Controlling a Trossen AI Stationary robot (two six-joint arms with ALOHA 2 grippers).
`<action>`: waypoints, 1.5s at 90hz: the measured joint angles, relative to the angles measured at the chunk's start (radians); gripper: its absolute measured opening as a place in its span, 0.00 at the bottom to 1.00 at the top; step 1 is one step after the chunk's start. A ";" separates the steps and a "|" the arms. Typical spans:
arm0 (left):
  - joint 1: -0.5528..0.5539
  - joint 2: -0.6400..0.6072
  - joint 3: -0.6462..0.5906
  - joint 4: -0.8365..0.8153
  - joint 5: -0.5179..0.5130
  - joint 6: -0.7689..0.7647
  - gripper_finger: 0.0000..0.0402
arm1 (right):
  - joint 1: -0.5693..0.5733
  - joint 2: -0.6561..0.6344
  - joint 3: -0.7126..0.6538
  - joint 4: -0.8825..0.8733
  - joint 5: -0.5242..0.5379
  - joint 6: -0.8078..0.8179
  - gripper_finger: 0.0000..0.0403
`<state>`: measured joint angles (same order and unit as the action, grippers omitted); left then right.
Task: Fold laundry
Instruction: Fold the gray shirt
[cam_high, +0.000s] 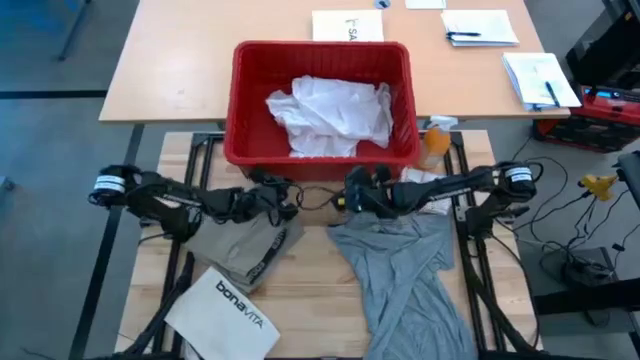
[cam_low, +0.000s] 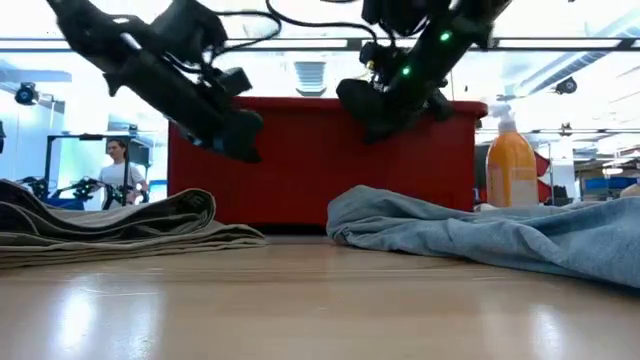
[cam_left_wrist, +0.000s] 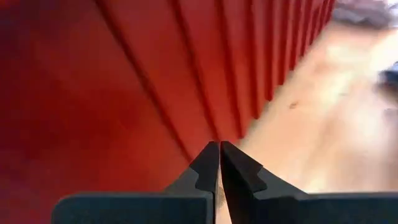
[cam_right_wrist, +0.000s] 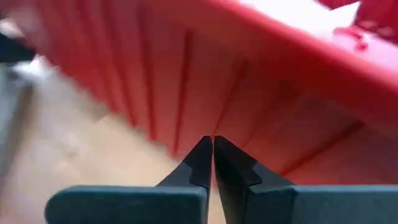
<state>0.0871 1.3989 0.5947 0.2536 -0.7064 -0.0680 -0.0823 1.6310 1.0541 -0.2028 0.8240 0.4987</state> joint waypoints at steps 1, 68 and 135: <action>0.006 0.003 0.005 0.000 0.003 0.004 0.00 | -0.010 0.000 0.003 0.001 -0.002 -0.003 0.01; 0.366 0.018 0.158 -0.181 0.186 0.047 0.00 | -0.171 -0.020 0.086 -0.040 -0.379 -0.109 0.00; -0.116 -0.133 0.157 -0.128 0.501 -0.108 0.00 | 0.495 -0.386 -0.122 -0.438 -0.253 0.610 0.00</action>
<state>-0.0289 1.2660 0.7521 0.1259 -0.2055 -0.1758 0.4122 1.2445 0.9317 -0.6404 0.5705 1.1088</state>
